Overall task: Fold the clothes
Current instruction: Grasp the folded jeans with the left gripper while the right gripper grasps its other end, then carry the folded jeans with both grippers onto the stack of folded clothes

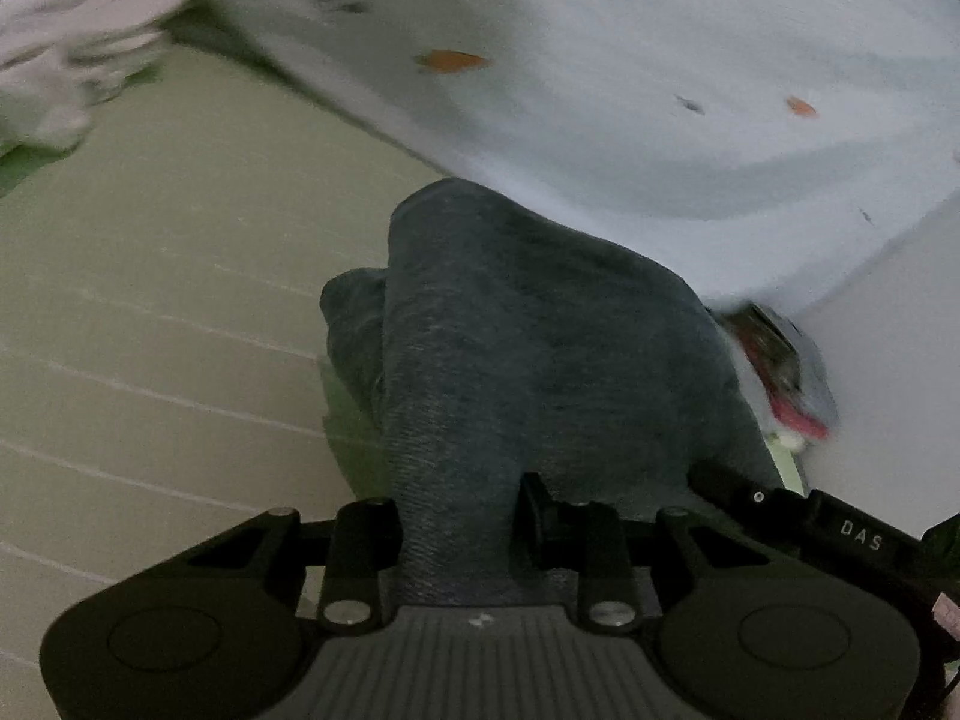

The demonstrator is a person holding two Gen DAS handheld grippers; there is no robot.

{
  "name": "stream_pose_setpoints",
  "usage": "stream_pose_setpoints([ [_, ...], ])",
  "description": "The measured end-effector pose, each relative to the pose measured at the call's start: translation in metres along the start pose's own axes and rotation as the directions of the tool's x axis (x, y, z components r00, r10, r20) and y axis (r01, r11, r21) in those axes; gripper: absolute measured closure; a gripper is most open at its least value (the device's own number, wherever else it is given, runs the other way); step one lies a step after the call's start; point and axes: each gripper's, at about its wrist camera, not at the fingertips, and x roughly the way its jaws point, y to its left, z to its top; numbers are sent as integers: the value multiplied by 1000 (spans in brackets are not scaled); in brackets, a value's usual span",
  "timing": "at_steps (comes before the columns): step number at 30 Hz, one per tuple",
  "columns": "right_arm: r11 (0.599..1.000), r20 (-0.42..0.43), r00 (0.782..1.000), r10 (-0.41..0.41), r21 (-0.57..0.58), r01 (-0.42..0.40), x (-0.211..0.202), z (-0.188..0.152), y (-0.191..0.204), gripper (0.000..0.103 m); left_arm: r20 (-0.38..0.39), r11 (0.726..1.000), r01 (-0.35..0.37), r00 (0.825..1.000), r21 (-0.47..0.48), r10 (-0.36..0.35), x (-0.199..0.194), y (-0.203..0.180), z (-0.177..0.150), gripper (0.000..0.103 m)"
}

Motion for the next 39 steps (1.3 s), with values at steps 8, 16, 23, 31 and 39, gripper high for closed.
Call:
stream_pose_setpoints([
  [8,993,88,994,-58,109,48,-64,13,-83,82,-46,991,37,998,127,-31,43,-102,-28,73],
  [16,994,106,994,-13,107,2,-125,71,-218,82,-31,993,37,999,109,-34,111,-247,-74,73],
  [23,999,167,986,-23,-21,27,-192,149,-327,82,-10,992,108,994,59,-108,186,-371,-95,74],
  [31,998,263,964,-48,-22,56,-237,225,-428,82,-22,972,195,981,133,-193,265,-481,-74,74],
  [39,990,417,908,-24,-117,79,-224,336,-472,82,49,951,261,961,162,-272,335,-559,17,74],
])
